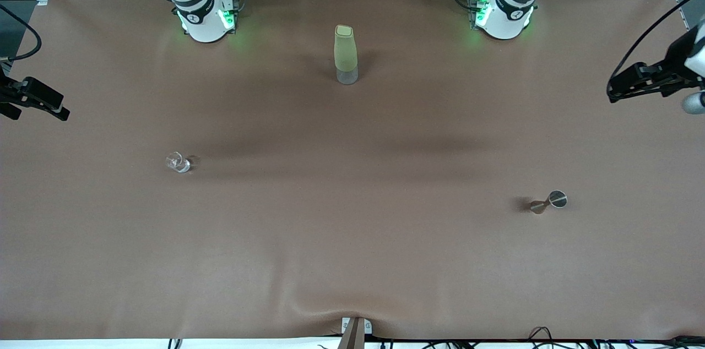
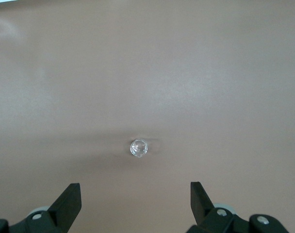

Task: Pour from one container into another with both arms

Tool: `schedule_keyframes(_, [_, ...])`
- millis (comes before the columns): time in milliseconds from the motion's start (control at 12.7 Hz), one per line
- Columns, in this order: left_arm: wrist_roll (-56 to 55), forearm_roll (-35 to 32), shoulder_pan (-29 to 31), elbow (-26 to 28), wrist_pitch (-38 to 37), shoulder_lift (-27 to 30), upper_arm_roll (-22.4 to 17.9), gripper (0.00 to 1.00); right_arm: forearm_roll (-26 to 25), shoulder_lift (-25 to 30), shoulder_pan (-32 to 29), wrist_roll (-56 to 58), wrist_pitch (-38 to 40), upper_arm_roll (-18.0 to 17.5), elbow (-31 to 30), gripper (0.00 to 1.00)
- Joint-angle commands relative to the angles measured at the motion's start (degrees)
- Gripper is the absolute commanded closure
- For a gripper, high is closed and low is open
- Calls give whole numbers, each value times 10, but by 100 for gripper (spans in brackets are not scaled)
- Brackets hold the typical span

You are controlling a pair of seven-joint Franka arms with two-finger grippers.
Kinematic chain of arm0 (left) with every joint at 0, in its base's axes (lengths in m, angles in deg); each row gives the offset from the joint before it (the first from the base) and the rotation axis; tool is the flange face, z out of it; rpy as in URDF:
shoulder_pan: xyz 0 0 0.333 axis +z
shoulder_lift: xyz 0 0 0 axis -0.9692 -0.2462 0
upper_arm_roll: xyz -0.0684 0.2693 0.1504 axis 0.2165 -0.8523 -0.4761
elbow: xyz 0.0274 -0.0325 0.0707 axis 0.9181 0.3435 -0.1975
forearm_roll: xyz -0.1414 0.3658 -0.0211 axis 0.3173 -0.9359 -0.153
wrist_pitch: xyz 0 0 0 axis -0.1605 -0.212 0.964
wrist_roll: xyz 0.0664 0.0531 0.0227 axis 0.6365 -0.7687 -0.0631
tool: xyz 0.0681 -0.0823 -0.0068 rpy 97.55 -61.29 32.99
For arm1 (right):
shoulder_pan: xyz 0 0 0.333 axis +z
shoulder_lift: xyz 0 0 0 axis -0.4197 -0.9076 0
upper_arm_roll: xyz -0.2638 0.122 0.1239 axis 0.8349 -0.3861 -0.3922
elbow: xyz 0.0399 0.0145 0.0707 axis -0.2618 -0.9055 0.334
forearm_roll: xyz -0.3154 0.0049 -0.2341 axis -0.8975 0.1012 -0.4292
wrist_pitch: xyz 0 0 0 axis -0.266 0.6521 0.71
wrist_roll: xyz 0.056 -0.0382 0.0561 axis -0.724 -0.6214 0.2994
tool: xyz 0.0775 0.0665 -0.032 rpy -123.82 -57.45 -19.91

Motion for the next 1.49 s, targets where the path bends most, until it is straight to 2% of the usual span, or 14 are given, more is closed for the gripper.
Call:
schedule_keyframes(0, [8,5,8,-11,-8,-5,-1,0,-9,-8,0,-7,7,-2,17,0])
schedule_keyframes(314, [17,18,9,-11,12,-1,0,0,-9,-8,1,-9,8,-2,17,0])
schedule_keyframes(864, [174,66,58,2,60,-5,-1,0,-9,-8,2,-8,8,-2,17,0])
schedule_keyframes(1021, [228,106,80,31,88,-7,-1,0,-9,-8,2,-6,8,-2,17,0])
schedule_keyframes(1257, [319,144,111,46,100,-25,-1,0,-9,-8,2,-6,7,-2,17,0])
schedule_keyframes(1414, [418,216,153,60,92,-46,0,0,-9,-8,2,-6,7,-2,17,0])
